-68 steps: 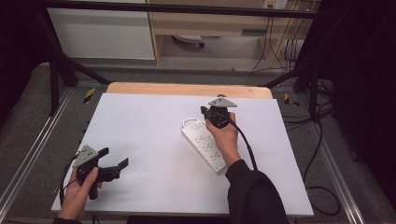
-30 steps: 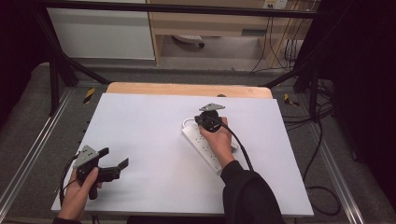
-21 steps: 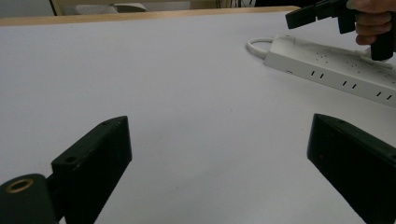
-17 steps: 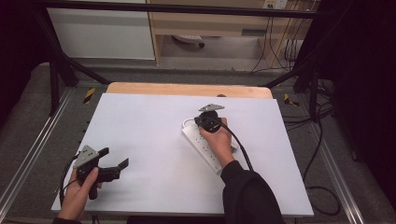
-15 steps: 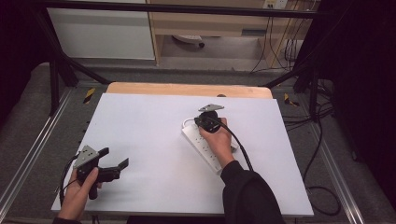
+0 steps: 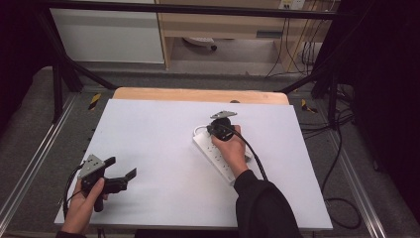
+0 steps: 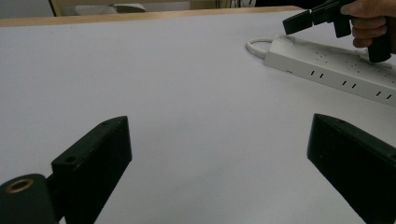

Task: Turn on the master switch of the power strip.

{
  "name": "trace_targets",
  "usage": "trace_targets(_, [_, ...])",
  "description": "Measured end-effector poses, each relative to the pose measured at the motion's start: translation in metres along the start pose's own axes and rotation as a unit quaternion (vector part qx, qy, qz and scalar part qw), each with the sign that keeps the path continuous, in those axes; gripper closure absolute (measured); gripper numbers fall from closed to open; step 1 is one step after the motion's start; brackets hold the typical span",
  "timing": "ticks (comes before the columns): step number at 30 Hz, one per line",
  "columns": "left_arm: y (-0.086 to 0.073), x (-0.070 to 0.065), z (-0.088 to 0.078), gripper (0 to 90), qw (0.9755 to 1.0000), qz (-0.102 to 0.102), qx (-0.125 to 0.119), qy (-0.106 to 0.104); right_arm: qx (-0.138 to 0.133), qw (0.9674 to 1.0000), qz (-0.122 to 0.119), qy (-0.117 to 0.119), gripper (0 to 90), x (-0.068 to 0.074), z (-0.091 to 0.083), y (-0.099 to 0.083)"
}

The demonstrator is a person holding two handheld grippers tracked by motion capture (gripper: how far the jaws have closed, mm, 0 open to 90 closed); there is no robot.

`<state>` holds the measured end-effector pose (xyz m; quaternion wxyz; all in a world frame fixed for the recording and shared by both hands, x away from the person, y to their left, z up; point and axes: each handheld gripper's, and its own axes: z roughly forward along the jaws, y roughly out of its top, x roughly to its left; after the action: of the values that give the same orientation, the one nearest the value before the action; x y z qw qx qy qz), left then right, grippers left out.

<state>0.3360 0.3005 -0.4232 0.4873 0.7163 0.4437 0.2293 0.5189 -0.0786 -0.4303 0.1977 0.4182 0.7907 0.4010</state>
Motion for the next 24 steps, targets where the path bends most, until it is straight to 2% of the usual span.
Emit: trace_targets(24, [-0.0001,0.0,0.0,6.4,1.0,0.0,0.0,0.0,0.009,1.0,-0.003,-0.001,90.0,0.0003,0.0026,-0.0009])
